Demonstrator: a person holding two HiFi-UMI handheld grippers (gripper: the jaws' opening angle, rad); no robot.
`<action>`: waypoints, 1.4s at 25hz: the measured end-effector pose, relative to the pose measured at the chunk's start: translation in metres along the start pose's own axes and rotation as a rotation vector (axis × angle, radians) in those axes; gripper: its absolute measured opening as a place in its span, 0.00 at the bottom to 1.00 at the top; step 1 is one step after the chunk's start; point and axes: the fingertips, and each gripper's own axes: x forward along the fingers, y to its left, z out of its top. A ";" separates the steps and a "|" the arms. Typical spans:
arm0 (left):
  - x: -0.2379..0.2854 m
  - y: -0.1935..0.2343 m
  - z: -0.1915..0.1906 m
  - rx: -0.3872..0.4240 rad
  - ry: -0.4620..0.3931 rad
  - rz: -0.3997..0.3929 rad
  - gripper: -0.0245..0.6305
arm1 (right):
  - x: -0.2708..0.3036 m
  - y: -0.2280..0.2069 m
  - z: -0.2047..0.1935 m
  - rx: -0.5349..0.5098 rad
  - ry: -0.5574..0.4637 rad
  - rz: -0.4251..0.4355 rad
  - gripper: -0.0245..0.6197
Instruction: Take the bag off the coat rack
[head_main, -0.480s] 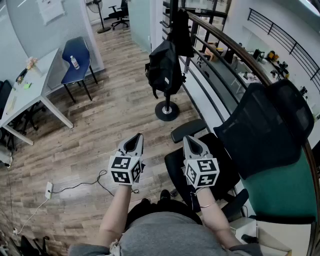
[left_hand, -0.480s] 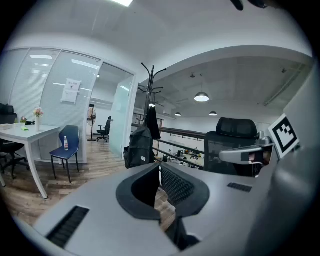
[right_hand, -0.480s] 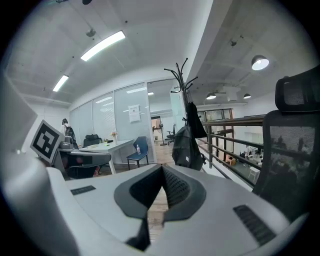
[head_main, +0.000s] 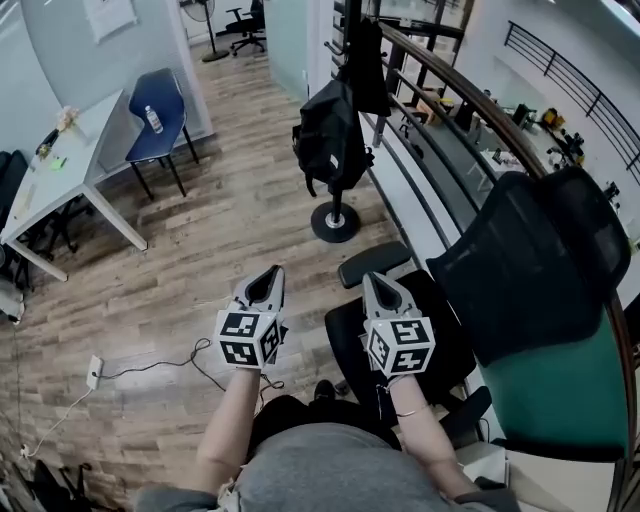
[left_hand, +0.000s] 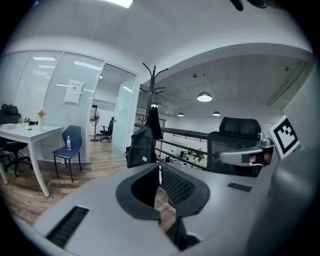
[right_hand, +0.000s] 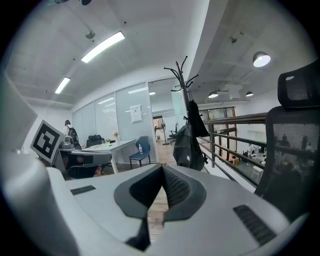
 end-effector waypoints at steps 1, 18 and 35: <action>0.000 0.000 -0.001 -0.002 0.002 0.006 0.08 | 0.000 -0.001 -0.001 0.000 -0.001 0.002 0.04; 0.023 0.028 -0.006 -0.048 0.022 0.049 0.30 | 0.042 -0.004 -0.004 0.045 0.029 0.047 0.25; 0.159 0.141 0.025 -0.073 0.057 -0.038 0.36 | 0.207 -0.022 0.038 0.048 0.062 -0.028 0.37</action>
